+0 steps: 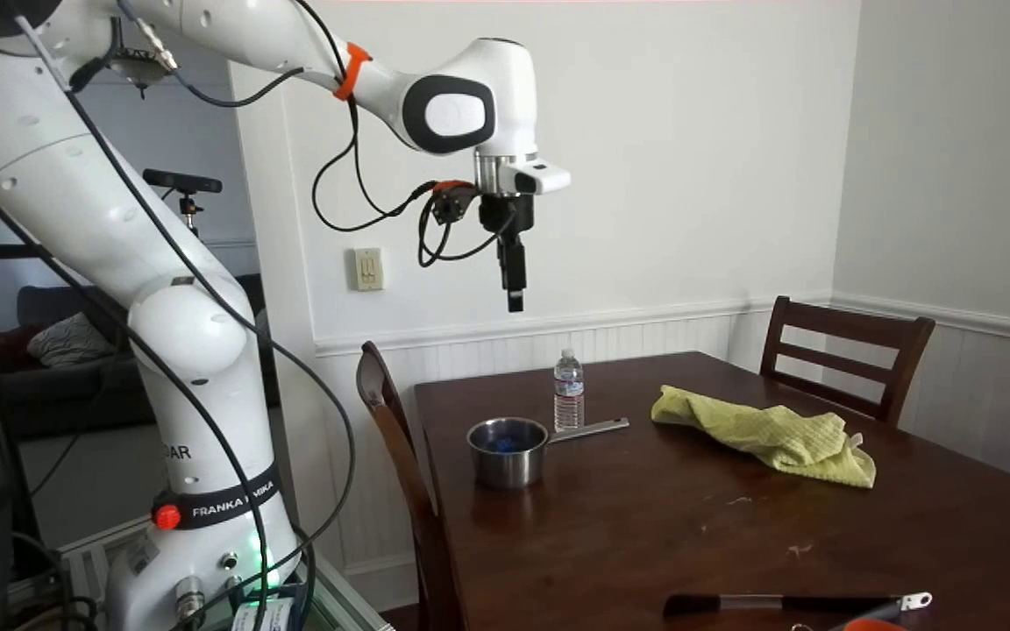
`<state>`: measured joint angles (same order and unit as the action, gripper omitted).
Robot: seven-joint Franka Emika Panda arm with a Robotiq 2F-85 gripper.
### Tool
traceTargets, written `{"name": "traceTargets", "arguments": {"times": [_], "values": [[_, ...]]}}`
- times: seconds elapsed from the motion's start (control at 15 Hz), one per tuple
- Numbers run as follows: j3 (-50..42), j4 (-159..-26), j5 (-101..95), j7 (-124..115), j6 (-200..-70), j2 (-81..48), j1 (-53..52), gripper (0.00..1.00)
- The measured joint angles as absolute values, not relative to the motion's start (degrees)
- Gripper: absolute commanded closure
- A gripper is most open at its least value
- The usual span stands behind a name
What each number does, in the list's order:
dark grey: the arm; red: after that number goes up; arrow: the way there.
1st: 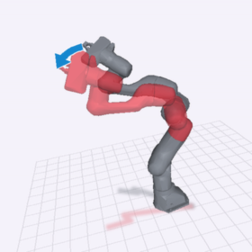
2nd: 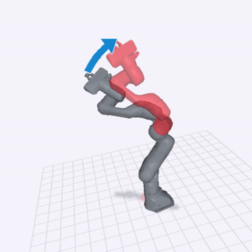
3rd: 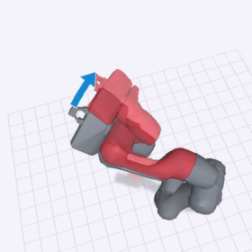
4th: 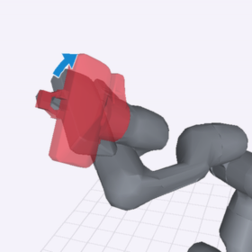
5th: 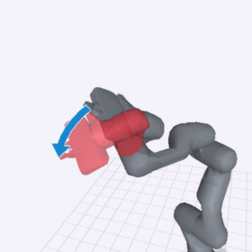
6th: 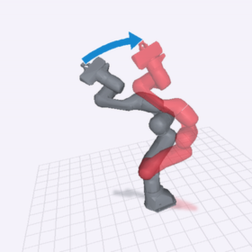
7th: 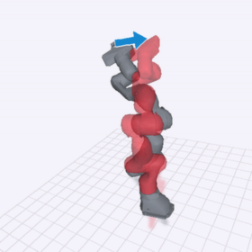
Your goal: Pick up the light green towel and spread it evenly on the table
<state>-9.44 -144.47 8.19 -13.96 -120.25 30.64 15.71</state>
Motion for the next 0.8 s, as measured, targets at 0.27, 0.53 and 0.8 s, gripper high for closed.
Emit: {"name": "traceTargets", "arguments": {"times": [0.27,0.53,0.8], "values": [[-9.43,-136.91,-1.87,-15.33,-127.77,20.59,19.58,0.0],[-8.96,-128.32,-8.35,-20.15,-133.34,10.06,19.84,0.0],[-9.01,-124.31,-8.36,-20.89,-133.34,5.56,19.83,0.0]]}}
